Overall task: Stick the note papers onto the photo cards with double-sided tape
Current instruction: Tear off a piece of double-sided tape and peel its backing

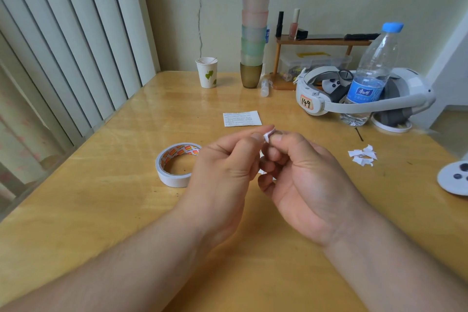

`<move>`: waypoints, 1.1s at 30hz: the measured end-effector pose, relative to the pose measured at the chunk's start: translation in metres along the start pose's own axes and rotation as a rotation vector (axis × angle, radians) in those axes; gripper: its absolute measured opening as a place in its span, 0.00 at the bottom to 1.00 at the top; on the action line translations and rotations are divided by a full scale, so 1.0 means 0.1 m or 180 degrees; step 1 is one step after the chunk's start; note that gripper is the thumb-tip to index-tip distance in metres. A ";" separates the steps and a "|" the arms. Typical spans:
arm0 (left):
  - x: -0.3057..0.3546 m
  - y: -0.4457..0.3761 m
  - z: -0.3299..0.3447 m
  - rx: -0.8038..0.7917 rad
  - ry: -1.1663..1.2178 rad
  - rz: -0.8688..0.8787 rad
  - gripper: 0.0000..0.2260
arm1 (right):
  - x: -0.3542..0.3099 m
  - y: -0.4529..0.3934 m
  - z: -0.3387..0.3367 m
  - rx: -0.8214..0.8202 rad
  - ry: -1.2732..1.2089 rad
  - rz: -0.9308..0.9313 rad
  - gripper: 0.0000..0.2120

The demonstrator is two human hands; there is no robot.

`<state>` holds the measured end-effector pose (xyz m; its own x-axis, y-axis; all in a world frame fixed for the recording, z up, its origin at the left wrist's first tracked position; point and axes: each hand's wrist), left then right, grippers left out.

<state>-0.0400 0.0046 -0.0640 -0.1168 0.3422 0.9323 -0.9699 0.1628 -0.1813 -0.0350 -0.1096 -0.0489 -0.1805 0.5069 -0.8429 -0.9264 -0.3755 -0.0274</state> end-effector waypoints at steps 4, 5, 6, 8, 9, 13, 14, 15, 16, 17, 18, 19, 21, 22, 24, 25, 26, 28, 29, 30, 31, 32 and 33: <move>0.03 0.00 -0.02 0.0036 -0.0224 0.0185 0.10 | -0.03 0.02 0.01 -0.0042 0.0027 0.0009 0.10; 0.03 0.00 -0.03 0.0044 -0.0399 0.0257 0.11 | -0.04 0.03 0.01 -0.0050 0.0026 0.0007 0.12; 0.05 0.01 -0.04 0.0023 -0.0586 0.0340 0.11 | -0.06 0.03 0.01 -0.0055 0.0023 0.0001 0.13; 0.08 0.03 -0.05 -0.0066 -0.0913 0.0511 0.12 | -0.07 0.04 0.01 -0.0076 0.0038 -0.0021 0.15; 0.10 0.04 -0.06 -0.0110 -0.1054 0.0594 0.12 | -0.06 0.04 0.00 -0.0088 0.0059 -0.0028 0.15; 0.10 0.04 -0.10 -0.0204 -0.1349 0.0779 0.11 | -0.06 0.03 -0.01 -0.0113 0.0064 -0.0009 0.16; 0.09 0.04 -0.10 -0.0214 -0.1375 0.0784 0.12 | -0.06 0.02 -0.02 -0.0112 0.0055 -0.0001 0.15; 0.09 0.04 -0.11 -0.0224 -0.1383 0.0789 0.12 | -0.06 0.02 -0.02 -0.0109 0.0044 0.0004 0.15; 0.09 0.04 -0.11 -0.0229 -0.1377 0.0786 0.12 | -0.05 0.01 -0.03 -0.0111 0.0031 0.0005 0.15; 0.10 0.04 -0.10 -0.0229 -0.1351 0.0764 0.12 | -0.05 0.01 -0.03 -0.0124 0.0023 0.0004 0.15; 0.10 0.04 -0.09 -0.0210 -0.1303 0.0720 0.12 | -0.05 0.01 -0.03 -0.0146 0.0015 0.0001 0.16; 0.10 0.04 -0.08 -0.0177 -0.1229 0.0660 0.12 | -0.05 0.01 -0.03 -0.0171 0.0008 -0.0004 0.16; 0.10 0.04 -0.04 -0.0124 -0.1002 0.0525 0.12 | -0.04 0.00 -0.03 -0.0212 -0.0002 -0.0032 0.15; 0.09 0.04 -0.02 -0.0109 -0.0864 0.0456 0.11 | -0.04 0.00 -0.03 -0.0227 -0.0004 -0.0060 0.14; 0.09 0.04 0.02 -0.0073 -0.0673 0.0331 0.10 | -0.04 0.00 -0.02 -0.0235 0.0004 -0.0118 0.14; 0.09 0.04 0.03 -0.0048 -0.0623 0.0279 0.10 | -0.03 0.00 -0.02 -0.0224 0.0014 -0.0138 0.15; 0.09 0.04 0.04 -0.0019 -0.0584 0.0236 0.10 | -0.03 0.00 -0.02 -0.0206 0.0019 -0.0148 0.15; 0.08 0.04 0.04 0.0031 -0.0470 0.0133 0.11 | -0.01 0.00 0.00 -0.0168 -0.0020 -0.0151 0.16; 0.07 0.04 0.04 0.0055 -0.0372 0.0055 0.11 | 0.00 0.00 0.00 -0.0151 -0.0054 -0.0160 0.15; 0.07 0.03 0.05 0.0072 -0.0251 -0.0029 0.11 | 0.01 0.00 0.01 -0.0144 -0.0072 -0.0174 0.14; 0.06 0.04 0.05 0.0083 -0.0114 -0.0113 0.11 | 0.01 0.00 0.01 -0.0149 -0.0064 -0.0185 0.13; 0.06 0.04 0.06 0.0078 0.0026 -0.0195 0.11 | 0.02 0.00 0.01 -0.0156 -0.0034 -0.0194 0.13; 0.07 0.05 0.07 0.0063 0.0157 -0.0274 0.11 | 0.03 0.01 0.01 -0.0153 0.0011 -0.0201 0.13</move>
<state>-0.0469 0.0009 -0.0563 -0.0227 0.3730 0.9276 -0.9799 0.1754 -0.0945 -0.0364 -0.1075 -0.0507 -0.1211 0.5281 -0.8405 -0.9189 -0.3798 -0.1063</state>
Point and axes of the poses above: each hand's wrist, its own y-axis away from the middle knuckle, its own z-axis out of the palm, x = y × z, and after that the axes turned 14 degrees about -x, right-handed
